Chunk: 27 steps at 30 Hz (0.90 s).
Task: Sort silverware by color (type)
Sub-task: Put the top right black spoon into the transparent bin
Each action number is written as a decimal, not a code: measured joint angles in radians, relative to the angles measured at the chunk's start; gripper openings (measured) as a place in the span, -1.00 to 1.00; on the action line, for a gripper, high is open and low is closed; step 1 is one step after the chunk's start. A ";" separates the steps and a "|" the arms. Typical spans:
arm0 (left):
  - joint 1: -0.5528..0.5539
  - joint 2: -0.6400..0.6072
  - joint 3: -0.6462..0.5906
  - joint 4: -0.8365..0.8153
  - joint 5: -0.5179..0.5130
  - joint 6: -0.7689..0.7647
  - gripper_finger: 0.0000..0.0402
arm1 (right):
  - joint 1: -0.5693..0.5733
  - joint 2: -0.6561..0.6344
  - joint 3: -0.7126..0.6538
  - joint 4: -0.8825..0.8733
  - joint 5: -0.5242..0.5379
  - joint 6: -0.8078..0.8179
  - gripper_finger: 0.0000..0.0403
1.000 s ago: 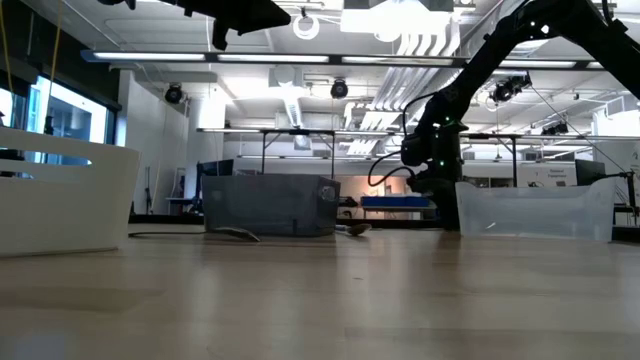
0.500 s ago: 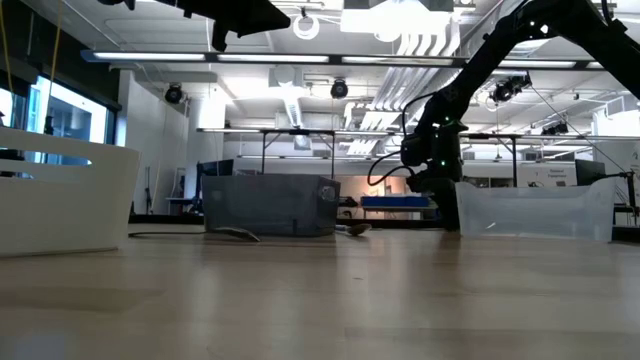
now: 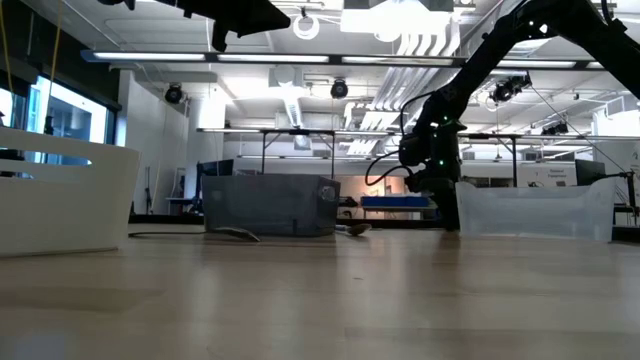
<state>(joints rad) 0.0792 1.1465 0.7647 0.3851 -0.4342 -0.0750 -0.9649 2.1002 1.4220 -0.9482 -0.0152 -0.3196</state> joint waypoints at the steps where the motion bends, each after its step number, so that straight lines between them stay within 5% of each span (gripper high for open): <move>1: 0.000 0.000 0.000 0.000 0.000 0.000 -1.00 | 0.000 0.000 0.000 0.000 0.000 0.000 -0.96; 27: 0.000 0.000 0.000 0.002 0.001 -0.002 -1.00 | 0.018 -0.005 0.000 -0.011 0.007 -0.127 -1.00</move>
<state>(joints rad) 0.0792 1.1465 0.7647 0.3874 -0.4335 -0.0772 -0.9468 2.0955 1.4220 -0.9592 -0.0082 -0.4461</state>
